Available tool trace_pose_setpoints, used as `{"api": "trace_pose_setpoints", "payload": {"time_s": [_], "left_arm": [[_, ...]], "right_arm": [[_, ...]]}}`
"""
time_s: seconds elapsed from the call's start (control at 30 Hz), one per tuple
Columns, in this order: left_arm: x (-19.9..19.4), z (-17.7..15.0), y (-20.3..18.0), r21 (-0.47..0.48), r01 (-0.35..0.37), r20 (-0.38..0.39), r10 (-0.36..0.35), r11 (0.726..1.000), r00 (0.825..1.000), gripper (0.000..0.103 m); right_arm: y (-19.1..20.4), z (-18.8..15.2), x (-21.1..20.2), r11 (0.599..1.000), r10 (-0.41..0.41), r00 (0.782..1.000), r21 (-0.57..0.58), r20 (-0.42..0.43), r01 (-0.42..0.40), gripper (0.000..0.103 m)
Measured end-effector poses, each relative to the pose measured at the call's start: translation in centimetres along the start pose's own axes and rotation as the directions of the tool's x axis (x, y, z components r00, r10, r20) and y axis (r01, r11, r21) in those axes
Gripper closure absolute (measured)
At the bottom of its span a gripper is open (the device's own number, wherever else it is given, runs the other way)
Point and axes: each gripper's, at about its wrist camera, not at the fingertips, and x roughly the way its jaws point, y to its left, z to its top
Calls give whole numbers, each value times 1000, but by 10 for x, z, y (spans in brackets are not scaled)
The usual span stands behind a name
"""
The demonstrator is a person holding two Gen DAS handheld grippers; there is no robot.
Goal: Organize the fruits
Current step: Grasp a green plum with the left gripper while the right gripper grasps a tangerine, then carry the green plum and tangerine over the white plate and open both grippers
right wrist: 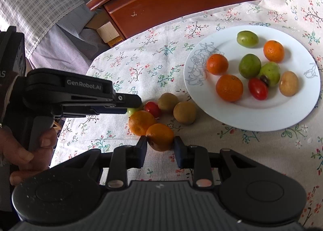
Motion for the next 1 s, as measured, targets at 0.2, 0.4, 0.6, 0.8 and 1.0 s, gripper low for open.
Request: {"api": "trace_pose_setpoints", "payload": {"time_s": [0.2, 0.4, 0.6, 0.8, 1.0], "left_arm": [[2, -4, -8, 48, -12, 22, 11, 999, 1000, 81], [-1, -4, -11, 85, -12, 37, 9, 996, 999, 84], [-14, -1, -20, 166, -105, 133, 83, 981, 988, 84], [-29, 3, -27, 211, -150, 217, 103, 966, 971, 84], [-42, 5, -39, 249, -172, 293, 95, 953, 951, 84]], "right_arm": [[0, 0, 0, 1000, -1, 1000, -1, 1, 1, 74], [0, 0, 0, 1000, -2, 1000, -1, 0, 2, 74], [0, 3, -3, 1000, 4, 1000, 2, 9, -5, 74], [3, 11, -15, 1000, 27, 998, -13, 49, -26, 74], [-1, 30, -38, 1000, 30, 990, -6, 138, -29, 74]]}}
